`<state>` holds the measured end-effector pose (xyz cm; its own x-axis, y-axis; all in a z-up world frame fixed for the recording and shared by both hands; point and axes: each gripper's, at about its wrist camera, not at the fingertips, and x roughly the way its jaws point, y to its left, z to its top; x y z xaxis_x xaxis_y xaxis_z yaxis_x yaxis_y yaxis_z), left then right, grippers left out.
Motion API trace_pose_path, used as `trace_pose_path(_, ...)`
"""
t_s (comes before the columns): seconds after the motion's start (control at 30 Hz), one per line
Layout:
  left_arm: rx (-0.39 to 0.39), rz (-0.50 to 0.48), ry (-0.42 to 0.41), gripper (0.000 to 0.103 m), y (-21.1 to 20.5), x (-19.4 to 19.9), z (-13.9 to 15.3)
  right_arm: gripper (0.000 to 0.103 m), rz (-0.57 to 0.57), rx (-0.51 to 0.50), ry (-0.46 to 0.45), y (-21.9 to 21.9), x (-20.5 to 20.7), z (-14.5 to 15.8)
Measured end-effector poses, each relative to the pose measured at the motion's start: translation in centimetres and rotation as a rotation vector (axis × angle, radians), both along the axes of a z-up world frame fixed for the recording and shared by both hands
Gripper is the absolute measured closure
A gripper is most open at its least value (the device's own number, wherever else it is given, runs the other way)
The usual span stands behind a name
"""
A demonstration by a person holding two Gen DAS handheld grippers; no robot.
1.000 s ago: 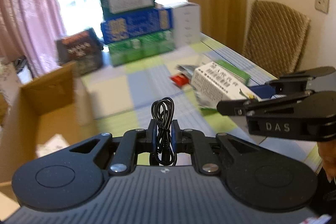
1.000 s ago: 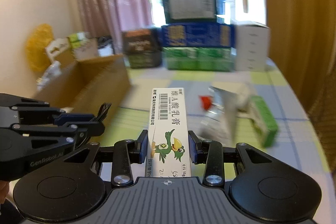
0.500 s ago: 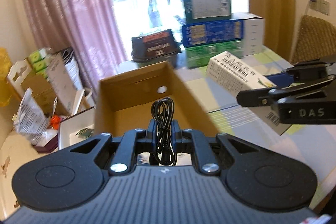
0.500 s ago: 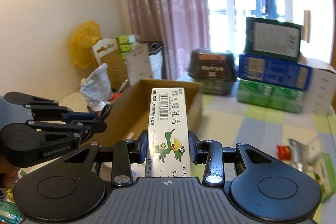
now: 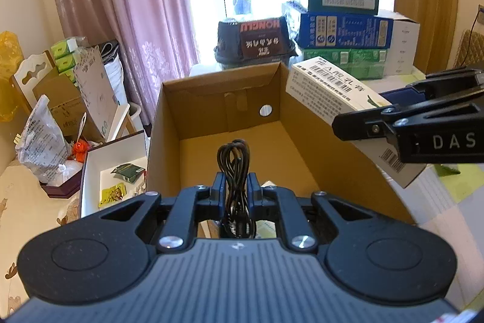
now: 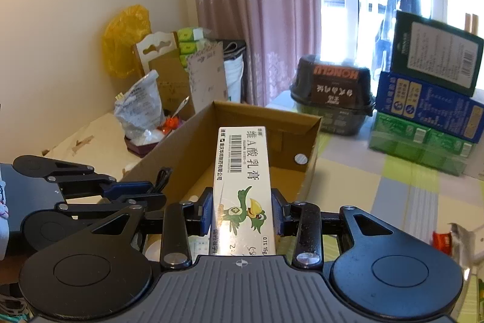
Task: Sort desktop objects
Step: 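Carry the cable and white box to the cardboard box and open both tools inside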
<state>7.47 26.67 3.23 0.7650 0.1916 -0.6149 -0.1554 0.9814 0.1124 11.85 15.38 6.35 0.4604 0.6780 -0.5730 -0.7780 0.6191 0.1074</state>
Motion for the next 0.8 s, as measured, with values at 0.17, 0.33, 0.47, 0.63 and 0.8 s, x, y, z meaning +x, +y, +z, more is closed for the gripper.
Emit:
trace_pose_path(0.17, 0.013, 0.012, -0.013, 0.076, 1.1, -0.8, 0.0, 0.067, 0.006, -0.018, 0.018, 1.1, 0.1, -1.3)
trace_pose_path(0.33, 0.011, 0.031, -0.032, 0.076, 2.1, -2.8, 0.7, 0.067, -0.002, -0.020, 0.028, 1.5, 0.1, -1.6)
trace_pose_path(0.47, -0.005, 0.046, -0.045, 0.076, 2.5, -4.0, 1.0, 0.067, -0.002, -0.011, 0.033, 2.0, 0.0, -1.4)
trace_pose_path(0.63, -0.010, 0.050, -0.055, 0.075, 2.0, -5.0, 1.3, 0.049, 0.002, 0.001, 0.027, 2.1, 0.2, -1.3)
trace_pose_path(0.8, -0.030, 0.039, -0.071, 0.073, 0.8, -5.9, 2.1, 0.037, -0.047, 0.044, 0.031, -1.0, 0.5, -0.4)
